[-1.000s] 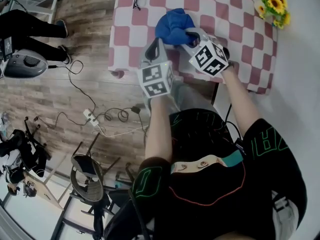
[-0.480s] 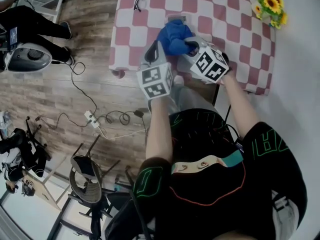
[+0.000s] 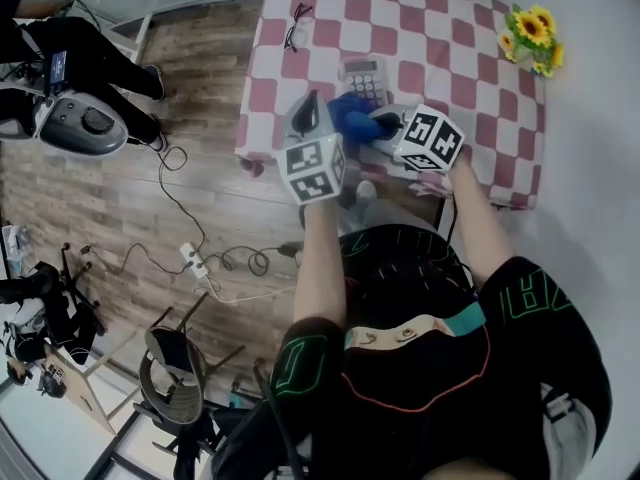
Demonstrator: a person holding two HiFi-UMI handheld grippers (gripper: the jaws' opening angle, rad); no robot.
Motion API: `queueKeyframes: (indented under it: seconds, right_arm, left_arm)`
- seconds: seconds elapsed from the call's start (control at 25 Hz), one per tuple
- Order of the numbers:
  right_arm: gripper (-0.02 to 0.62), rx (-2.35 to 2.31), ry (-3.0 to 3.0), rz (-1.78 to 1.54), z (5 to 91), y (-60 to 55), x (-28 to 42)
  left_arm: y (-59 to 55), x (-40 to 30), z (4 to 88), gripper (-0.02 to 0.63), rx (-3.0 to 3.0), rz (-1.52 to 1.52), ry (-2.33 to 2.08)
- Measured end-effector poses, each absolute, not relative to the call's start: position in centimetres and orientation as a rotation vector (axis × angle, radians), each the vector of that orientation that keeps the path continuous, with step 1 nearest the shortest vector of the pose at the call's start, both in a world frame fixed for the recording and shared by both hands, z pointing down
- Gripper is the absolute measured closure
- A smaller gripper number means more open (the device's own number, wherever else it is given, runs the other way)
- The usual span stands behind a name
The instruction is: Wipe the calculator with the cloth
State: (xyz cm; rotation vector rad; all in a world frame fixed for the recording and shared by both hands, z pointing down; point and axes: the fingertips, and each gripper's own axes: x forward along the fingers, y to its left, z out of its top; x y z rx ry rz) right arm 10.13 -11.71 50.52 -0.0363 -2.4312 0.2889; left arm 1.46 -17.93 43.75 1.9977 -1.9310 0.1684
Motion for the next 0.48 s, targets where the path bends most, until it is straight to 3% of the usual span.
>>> queueKeyframes:
  seconds: [0.48]
  right_arm:
    - [0.494,0.508,-2.671,0.378,42.0,-21.8,10.8]
  left_arm:
    - [-19.8,0.8,38.4,0.595,2.072,0.101,-2.016]
